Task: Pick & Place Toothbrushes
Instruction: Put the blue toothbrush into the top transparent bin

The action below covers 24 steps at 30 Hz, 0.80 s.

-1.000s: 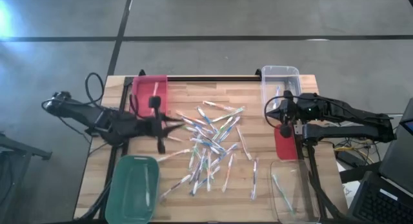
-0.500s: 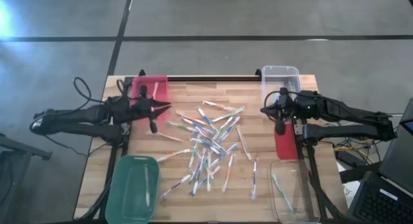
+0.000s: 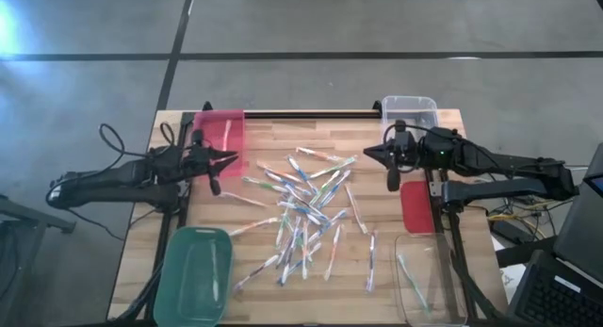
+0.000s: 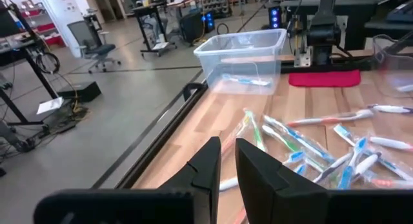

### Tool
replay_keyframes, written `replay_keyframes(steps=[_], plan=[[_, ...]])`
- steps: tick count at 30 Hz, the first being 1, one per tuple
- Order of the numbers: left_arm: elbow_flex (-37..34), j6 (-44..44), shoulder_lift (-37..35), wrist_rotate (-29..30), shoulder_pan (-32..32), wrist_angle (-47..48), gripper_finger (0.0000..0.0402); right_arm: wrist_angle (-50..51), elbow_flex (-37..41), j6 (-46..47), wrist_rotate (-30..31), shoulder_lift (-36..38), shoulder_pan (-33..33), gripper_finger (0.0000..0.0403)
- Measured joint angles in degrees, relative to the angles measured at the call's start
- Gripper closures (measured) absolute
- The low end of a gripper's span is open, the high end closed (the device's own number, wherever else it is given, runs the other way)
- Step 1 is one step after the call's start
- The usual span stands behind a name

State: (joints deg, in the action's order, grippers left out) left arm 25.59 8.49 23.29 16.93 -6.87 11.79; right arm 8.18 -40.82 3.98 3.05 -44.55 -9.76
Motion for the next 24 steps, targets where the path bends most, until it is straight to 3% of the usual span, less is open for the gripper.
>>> replay_keyframes(steps=[9, 24], plan=[[-2.41, 0.04, 0.13, 0.04, 0.02, 0.67, 0.0348, -9.13, 0.0, -0.12, 0.0, -3.18, -0.02, 0.0394], [-9.08, 0.11, 0.13, 0.06, 0.07, 0.71, 0.0348, -12.34, -0.17, -3.73, 2.01, -6.33, -0.06, 0.0394]])
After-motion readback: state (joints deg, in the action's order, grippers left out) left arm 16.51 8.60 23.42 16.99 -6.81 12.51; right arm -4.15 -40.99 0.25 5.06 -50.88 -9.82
